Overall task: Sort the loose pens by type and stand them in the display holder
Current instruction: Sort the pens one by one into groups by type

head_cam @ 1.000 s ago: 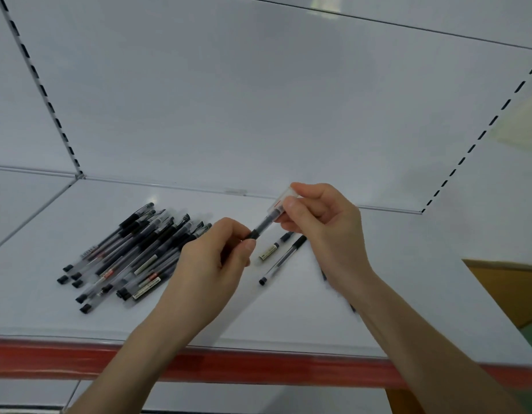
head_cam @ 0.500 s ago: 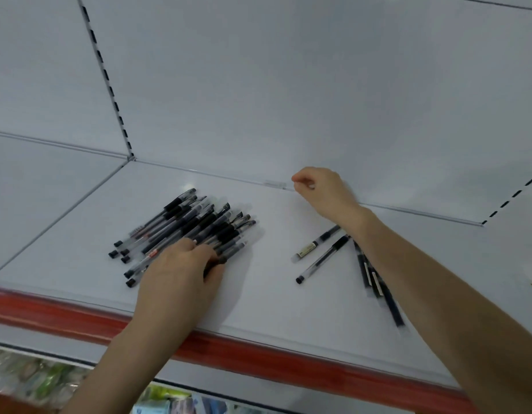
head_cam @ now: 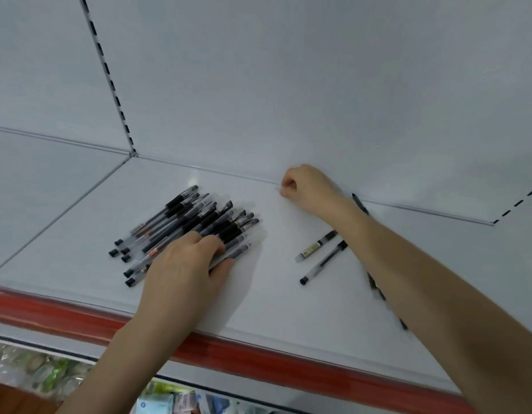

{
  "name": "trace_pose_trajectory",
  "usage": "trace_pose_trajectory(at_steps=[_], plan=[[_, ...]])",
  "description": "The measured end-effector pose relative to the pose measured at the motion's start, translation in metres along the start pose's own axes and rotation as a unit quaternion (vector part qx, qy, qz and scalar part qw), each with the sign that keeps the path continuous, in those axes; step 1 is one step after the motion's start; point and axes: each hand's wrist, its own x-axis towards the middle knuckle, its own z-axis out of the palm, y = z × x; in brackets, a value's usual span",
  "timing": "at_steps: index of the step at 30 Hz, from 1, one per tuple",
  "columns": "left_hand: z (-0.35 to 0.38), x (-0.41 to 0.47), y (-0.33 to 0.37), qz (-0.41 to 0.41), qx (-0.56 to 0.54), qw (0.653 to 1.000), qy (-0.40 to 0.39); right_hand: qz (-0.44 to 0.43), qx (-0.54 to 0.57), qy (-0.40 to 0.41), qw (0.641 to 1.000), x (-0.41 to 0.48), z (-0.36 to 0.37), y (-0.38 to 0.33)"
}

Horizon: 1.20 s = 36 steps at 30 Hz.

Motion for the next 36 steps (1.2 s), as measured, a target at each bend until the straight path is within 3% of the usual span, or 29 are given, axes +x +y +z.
trace_pose_trajectory(at_steps=[7, 13, 19, 24, 28, 36], plan=[[0.011, 0.025, 0.036, 0.085, -0.098, 0.991, -0.039, 0.069, 0.227, 0.15, 0.96, -0.06, -0.047, 0.036], [0.039, 0.064, 0.084, 0.128, 0.006, 0.976, -0.177, 0.117, 0.299, 0.195, 0.927, -0.125, -0.071, 0.062], [0.058, 0.078, 0.096, 0.144, 0.069, 0.967, -0.2, 0.137, 0.32, 0.199, 0.916, -0.166, -0.071, 0.068], [0.033, 0.068, 0.088, 0.094, -0.103, 0.974, -0.177, 0.149, 0.387, 0.189, 0.89, -0.179, -0.071, 0.061], [0.002, 0.044, 0.082, 0.063, -0.292, 0.942, -0.155, 0.107, 0.459, 0.173, 0.865, -0.179, -0.078, 0.044], [-0.025, 0.019, 0.062, 0.058, -0.339, 0.935, -0.086, -0.004, 0.439, 0.147, 0.886, -0.17, -0.084, 0.012]])
